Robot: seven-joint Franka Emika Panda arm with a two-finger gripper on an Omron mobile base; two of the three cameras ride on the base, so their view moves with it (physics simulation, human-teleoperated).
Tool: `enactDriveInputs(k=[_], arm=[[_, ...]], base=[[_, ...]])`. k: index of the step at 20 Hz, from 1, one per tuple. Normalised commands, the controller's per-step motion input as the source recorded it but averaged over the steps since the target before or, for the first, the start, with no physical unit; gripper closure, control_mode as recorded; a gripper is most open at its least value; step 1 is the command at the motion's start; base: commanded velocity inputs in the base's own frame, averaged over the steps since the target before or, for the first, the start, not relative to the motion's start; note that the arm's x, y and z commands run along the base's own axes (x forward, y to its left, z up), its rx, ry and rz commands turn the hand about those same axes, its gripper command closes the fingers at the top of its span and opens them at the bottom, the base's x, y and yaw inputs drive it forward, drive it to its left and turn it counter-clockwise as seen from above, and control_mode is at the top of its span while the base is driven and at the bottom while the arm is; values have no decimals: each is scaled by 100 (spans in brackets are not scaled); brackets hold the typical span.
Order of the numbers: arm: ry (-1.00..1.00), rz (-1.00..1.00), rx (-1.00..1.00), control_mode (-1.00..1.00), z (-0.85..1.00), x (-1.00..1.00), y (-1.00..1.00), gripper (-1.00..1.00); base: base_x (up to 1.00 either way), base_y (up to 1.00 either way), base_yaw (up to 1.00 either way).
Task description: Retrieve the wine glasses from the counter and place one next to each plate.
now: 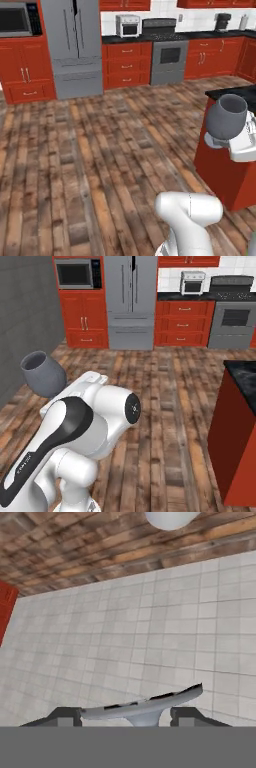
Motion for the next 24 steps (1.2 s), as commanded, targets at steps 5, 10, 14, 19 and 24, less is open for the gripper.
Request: enactDriveInputs(k=[5, 10, 14, 19, 24], arm=[[0, 0, 0, 100, 0, 0, 0, 100], [0, 0, 0, 100, 0, 0, 0, 100], [0, 0, 0, 100, 0, 0, 0, 100], [0, 0, 0, 100, 0, 0, 0, 100], [0, 0, 0, 100, 0, 0, 0, 100]], base=[[-100, -100, -10], [-100, -100, -8], [-100, -100, -4], [-83, -100, 0], [-41, -100, 0]])
